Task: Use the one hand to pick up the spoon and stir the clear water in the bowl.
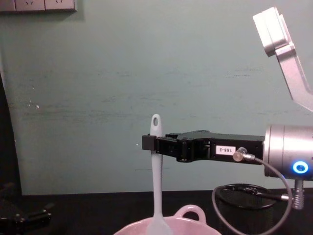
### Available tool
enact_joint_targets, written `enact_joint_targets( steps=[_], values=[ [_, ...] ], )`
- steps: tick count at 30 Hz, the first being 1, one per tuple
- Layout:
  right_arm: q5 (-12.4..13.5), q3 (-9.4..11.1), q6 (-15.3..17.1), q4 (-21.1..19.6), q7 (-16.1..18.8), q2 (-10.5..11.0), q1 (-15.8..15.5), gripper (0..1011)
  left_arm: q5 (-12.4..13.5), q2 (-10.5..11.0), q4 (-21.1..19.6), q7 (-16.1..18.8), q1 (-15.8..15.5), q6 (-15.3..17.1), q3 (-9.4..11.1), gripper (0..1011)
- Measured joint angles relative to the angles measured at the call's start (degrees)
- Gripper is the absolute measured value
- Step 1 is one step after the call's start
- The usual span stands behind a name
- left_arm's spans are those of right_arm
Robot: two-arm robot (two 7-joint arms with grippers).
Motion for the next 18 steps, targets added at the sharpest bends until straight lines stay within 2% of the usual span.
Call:
enact_joint_targets(
  steps=[11,18],
  values=[
    [-1.7,-1.0,-0.3,2.0,1.2,-2.0,0.2,121,0.0,0.0,0.0,0.0,0.0,0.0,0.0,1011],
    [-3.1,-1.7,-1.6,5.4,1.6,-4.7,1.4,121,0.0,0.0,0.0,0.0,0.0,0.0,0.0,1011]
  ],
)
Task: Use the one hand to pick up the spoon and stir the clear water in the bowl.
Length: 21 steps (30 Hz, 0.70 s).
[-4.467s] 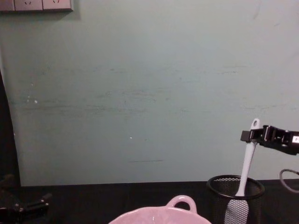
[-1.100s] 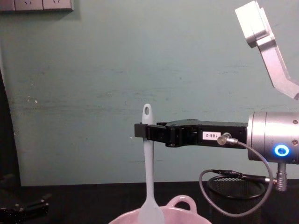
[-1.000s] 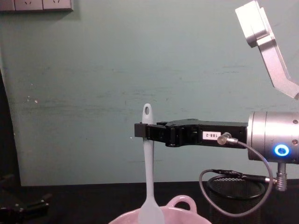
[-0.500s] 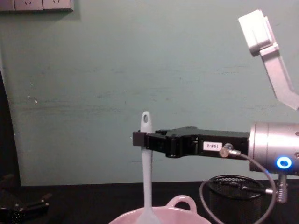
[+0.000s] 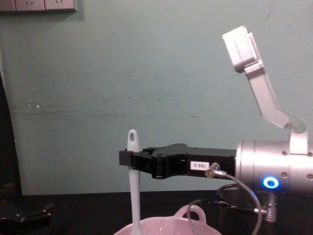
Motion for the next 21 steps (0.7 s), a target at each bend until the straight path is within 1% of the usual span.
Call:
enact_joint_targets(
  steps=[4,7,13,17,21],
  values=[
    [-0.7,0.0,-1.0,1.7,0.0,-1.2,0.5,121,0.0,0.0,0.0,0.0,0.0,0.0,0.0,1011],
    [-2.2,0.2,-3.2,3.5,-0.9,-2.6,0.9,121,0.0,0.0,0.0,0.0,0.0,0.0,0.0,1011],
    [-4.1,1.1,-5.5,6.0,-2.6,-4.2,1.5,121,0.0,0.0,0.0,0.0,0.0,0.0,0.0,1011],
    [-4.9,1.9,-6.4,7.4,-3.5,-4.8,1.8,121,0.0,0.0,0.0,0.0,0.0,0.0,0.0,1011],
    [-5.7,2.8,-6.7,7.8,-4.4,-4.7,1.9,121,0.0,0.0,0.0,0.0,0.0,0.0,0.0,1011]
  ],
)
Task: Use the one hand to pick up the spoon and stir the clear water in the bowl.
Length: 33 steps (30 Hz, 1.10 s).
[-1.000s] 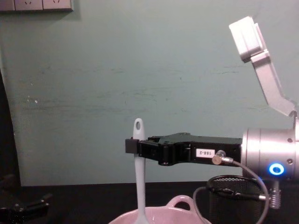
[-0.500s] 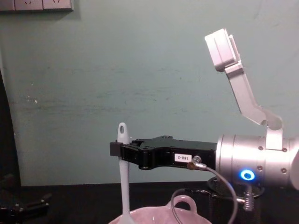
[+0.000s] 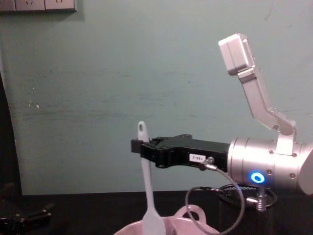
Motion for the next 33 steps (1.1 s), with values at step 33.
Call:
enact_joint_targets(
  steps=[33],
  values=[
    [5.3,-1.5,7.3,-10.9,9.5,5.8,-4.2,121,0.0,0.0,0.0,0.0,0.0,0.0,0.0,1011]
  ],
)
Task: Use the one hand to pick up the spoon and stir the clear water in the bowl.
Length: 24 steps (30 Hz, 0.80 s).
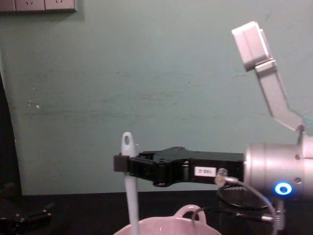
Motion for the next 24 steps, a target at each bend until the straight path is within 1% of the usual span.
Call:
enact_joint_targets(
  steps=[3,8,10,14,19,24],
  values=[
    [-0.2,-0.5,-0.9,0.9,-0.6,-1.0,0.4,121,0.0,0.0,0.0,0.0,0.0,0.0,0.0,1011],
    [-1.6,-0.8,-4.3,4.0,-3.4,-3.7,1.3,121,0.0,0.0,0.0,0.0,0.0,0.0,0.0,1011],
    [-2.2,-0.7,-5.4,5.2,-4.3,-4.5,1.6,121,0.0,0.0,0.0,0.0,0.0,0.0,0.0,1011],
    [-4.0,0.2,-8.2,8.4,-6.8,-6.5,2.5,121,0.0,0.0,0.0,0.0,0.0,0.0,0.0,1011],
    [-5.9,1.2,-10.1,11.7,-8.8,-8.0,3.5,121,0.0,0.0,0.0,0.0,0.0,0.0,0.0,1011],
    [-7.2,2.1,-11.0,13.3,-10.1,-8.3,3.9,121,0.0,0.0,0.0,0.0,0.0,0.0,0.0,1011]
  ],
)
